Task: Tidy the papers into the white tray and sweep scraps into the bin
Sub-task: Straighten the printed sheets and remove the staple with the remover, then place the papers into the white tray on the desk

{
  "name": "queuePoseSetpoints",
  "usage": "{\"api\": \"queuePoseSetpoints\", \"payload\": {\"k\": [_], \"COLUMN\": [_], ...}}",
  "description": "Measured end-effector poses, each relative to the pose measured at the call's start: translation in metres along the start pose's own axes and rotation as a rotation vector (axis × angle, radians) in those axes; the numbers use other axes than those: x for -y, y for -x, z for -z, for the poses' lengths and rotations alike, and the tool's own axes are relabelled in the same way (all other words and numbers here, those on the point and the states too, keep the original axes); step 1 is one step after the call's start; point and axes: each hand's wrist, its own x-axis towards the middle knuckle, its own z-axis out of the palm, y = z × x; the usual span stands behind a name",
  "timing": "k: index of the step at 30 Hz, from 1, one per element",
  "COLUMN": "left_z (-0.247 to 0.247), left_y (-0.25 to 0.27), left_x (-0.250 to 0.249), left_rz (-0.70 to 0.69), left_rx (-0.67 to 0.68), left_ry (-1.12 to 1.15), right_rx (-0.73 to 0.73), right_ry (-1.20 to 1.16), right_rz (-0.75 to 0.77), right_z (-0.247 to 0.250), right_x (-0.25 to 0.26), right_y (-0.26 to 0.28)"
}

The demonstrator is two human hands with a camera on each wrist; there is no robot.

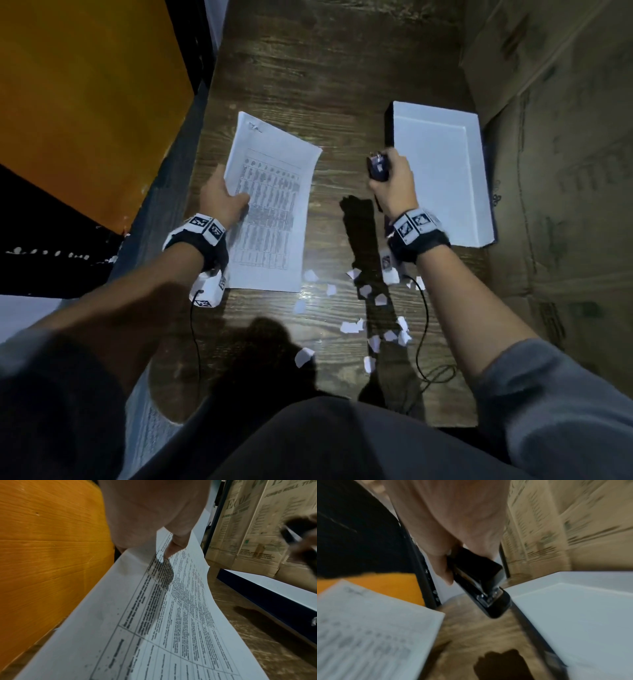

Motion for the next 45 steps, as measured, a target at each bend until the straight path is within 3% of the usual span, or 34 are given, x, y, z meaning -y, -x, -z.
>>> {"api": "queuePoseSetpoints", "payload": {"k": [6, 8, 15, 22, 24, 25, 28, 30, 34, 37, 41, 45], "left_z": [-0.004, -0.005, -0.008, -0.009, -0.005, -0.002, 0.010, 0.016, 0.026, 0.025, 0.004, -0.040], "left_y": [0.000, 0.002, 0.010, 0.020, 0.025, 0.027, 0.030, 0.033, 0.039, 0.043, 0.038, 0.023], "left_x": [-0.008, -0.011, -0.017, -0.026, -0.029, -0.031, -0.038, -0.048, -0.083, -0.120, -0.161, -0.193], "left_rz": [-0.029, -0.044, -0.031, -0.017, -0.029, -0.047, -0.126, -0.176, -0.272, -0.338, -0.412, -0.421], "left_rx": [-0.028, -0.031, -0.040, -0.005, -0.001, -0.002, 0.038, 0.091, 0.161, 0.240, 0.315, 0.247], "left_ry": [-0.074, -0.091, -0.114, -0.023, 0.026, 0.041, 0.103, 0.155, 0.246, 0.309, 0.375, 0.414], "right_rx": [0.096, 0.125, 0.219, 0.215, 0.114, 0.045, 0.026, 0.135, 0.387, 0.498, 0.392, 0.339], "right_ry": [0.357, 0.477, 0.635, 0.610, 0.685, 0.677, 0.312, 0.072, -0.359, -0.729, -0.906, -0.884], "right_rz": [-0.479, -0.551, -0.682, -0.749, -0.684, -0.568, -0.197, -0.125, -0.207, -0.252, -0.256, -0.239], "right_z": [0.059, 0.070, 0.084, 0.084, 0.082, 0.079, 0.057, 0.034, -0.013, -0.021, 0.000, 0.038], "right_x": [-0.118, -0.146, -0.192, -0.204, -0.194, -0.183, -0.129, -0.086, -0.034, -0.013, -0.017, -0.058], "right_y": [0.076, 0.095, 0.131, 0.141, 0.137, 0.131, 0.101, 0.080, 0.055, 0.054, 0.045, 0.029]}}
